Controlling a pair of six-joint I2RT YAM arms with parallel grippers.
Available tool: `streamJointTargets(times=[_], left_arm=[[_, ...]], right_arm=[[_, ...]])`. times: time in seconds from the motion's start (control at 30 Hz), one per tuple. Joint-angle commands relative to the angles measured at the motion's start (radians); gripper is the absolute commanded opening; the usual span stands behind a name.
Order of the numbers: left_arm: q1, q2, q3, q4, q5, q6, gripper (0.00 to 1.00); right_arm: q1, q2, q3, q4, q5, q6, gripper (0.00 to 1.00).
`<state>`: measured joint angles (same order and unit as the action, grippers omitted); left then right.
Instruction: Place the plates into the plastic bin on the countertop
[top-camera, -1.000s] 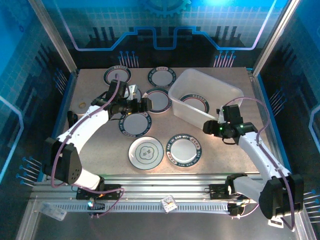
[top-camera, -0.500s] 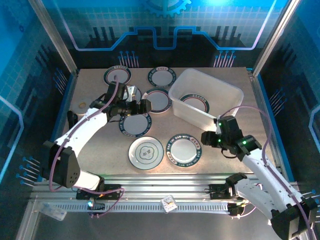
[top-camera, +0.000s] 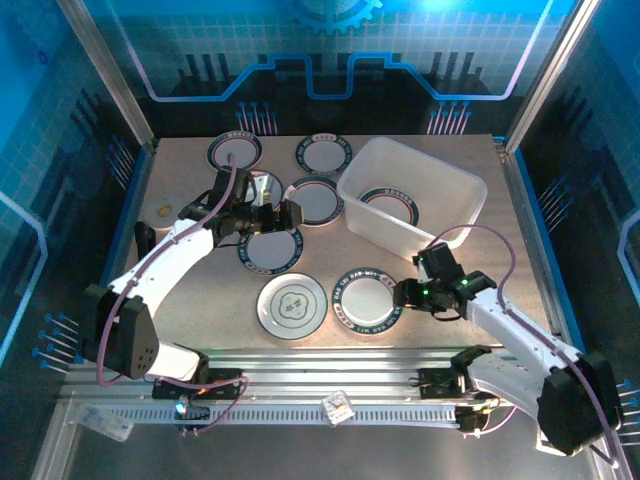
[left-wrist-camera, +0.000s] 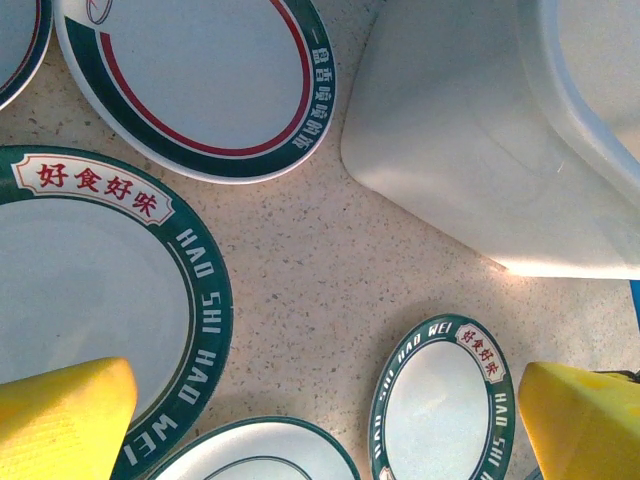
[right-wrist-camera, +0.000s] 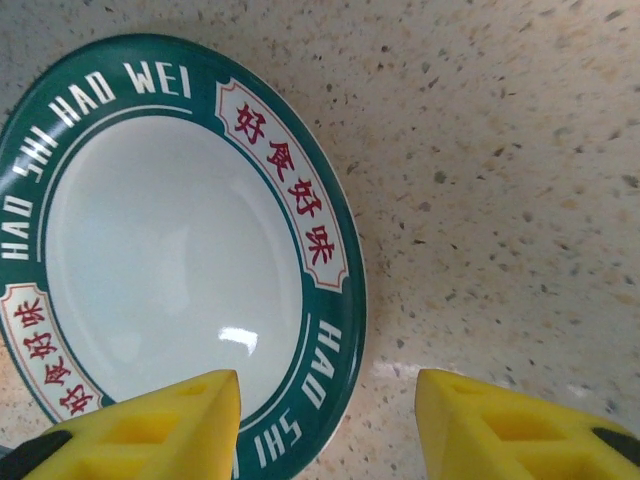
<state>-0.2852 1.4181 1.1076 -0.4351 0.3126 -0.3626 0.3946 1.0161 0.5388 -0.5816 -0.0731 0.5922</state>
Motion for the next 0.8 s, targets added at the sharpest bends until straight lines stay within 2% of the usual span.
streamJointTargets(times=[0.0,0.3,0.77], left_arm=[[0.003,-0.012,-0.006,0.006,0.025,0.025,0.99],[0.003,-0.005,-0.005,-0.008,0.010,0.029,0.99],[0.001,0.024,0.014,-0.011,0.006,0.011,0.99]], right_arm=[[0.012,0.049,-0.017,0.090,-0.039,-0.017,0.50],[0.002,0.148,-0.041,0.168,-0.044,-0.042,0.48],[-0.017,0.248,-0.069,0.285,-0.118,-0.072,0.45]])
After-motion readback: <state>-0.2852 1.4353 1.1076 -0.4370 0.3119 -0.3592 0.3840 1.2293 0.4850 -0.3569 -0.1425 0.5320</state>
